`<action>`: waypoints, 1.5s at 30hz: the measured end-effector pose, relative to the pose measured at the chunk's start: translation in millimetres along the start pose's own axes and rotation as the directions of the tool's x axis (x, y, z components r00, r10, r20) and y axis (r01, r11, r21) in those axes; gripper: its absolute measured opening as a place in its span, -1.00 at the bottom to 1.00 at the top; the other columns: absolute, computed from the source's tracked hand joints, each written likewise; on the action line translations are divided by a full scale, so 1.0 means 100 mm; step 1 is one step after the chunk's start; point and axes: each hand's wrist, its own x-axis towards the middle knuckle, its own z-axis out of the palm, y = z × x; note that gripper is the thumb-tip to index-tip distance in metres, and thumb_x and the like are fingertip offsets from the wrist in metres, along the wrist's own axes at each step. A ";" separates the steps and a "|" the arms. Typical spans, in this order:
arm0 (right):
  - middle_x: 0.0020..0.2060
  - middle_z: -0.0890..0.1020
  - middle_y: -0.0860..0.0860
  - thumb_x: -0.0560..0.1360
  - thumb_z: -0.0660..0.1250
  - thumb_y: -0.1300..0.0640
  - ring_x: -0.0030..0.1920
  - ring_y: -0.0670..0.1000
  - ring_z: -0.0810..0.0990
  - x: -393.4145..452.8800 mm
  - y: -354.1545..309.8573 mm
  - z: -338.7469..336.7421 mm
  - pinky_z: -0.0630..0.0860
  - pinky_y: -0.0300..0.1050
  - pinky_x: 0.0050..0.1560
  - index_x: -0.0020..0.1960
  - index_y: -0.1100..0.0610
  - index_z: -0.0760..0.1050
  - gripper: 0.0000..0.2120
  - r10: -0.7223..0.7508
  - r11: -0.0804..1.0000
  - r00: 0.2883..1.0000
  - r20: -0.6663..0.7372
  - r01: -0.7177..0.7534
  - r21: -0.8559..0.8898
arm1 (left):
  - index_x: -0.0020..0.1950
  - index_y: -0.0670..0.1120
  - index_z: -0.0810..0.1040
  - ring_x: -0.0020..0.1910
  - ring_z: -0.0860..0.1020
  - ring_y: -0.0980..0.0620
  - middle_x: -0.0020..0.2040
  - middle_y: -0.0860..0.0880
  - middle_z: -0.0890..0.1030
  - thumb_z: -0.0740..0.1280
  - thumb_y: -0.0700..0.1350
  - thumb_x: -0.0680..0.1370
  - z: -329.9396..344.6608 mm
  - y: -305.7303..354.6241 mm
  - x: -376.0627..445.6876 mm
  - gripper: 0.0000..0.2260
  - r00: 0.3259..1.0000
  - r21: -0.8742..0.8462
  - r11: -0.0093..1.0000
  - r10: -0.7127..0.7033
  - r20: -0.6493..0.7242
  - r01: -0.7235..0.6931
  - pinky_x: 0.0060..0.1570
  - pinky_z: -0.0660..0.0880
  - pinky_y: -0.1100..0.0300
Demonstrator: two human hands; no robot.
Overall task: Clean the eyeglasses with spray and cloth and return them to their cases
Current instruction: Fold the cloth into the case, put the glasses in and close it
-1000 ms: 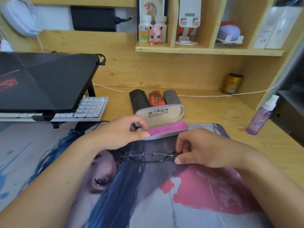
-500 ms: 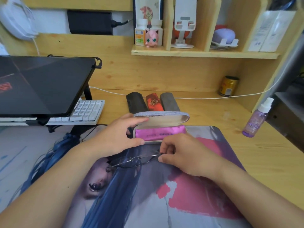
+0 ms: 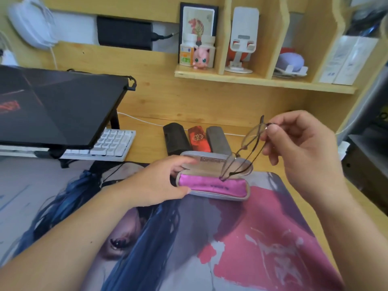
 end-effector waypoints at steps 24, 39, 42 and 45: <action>-0.11 0.64 -0.05 0.60 0.32 0.07 -0.16 -0.10 0.57 -0.19 0.35 0.55 0.54 0.00 -0.16 0.06 0.04 0.64 -0.86 -0.288 0.692 0.823 0.489 0.532 -0.488 | 0.34 0.33 0.44 0.27 0.52 0.28 0.28 0.25 0.49 0.53 -0.05 0.47 -0.01 0.05 -0.03 -0.47 0.996 -0.061 0.994 0.088 0.026 -0.086 0.34 0.44 0.23; -0.24 0.60 -0.07 0.49 0.34 0.12 -0.14 0.09 0.60 -0.23 0.50 0.41 0.54 0.08 -0.18 -0.14 0.00 0.64 -0.89 -0.008 0.643 0.803 0.596 0.461 -0.612 | 0.42 0.34 0.37 0.25 0.46 0.43 0.28 0.42 0.39 0.52 -0.04 0.50 0.00 0.05 -0.05 -0.41 0.999 -0.044 0.999 0.024 0.026 -0.023 0.13 0.29 0.63; -0.24 0.58 -0.07 0.50 0.34 0.15 -0.15 0.08 0.59 -0.26 0.45 0.35 0.52 0.05 -0.21 -0.14 0.02 0.63 -0.89 -0.048 0.650 0.823 0.566 0.456 -0.608 | 0.43 0.36 0.36 0.27 0.45 0.43 0.30 0.43 0.38 0.52 -0.02 0.50 0.00 0.05 -0.05 -0.40 0.999 -0.038 0.999 0.022 0.027 -0.021 0.18 0.31 0.58; -0.19 0.59 -0.04 0.52 0.34 0.16 -0.11 0.11 0.59 -0.29 0.43 0.38 0.49 0.04 -0.20 -0.13 0.04 0.61 -0.90 -0.012 0.602 0.811 0.585 0.473 -0.643 | 0.44 0.34 0.36 0.27 0.45 0.42 0.29 0.43 0.39 0.52 -0.03 0.50 0.00 0.06 -0.05 -0.39 1.000 -0.040 0.999 0.019 0.025 -0.018 0.17 0.31 0.59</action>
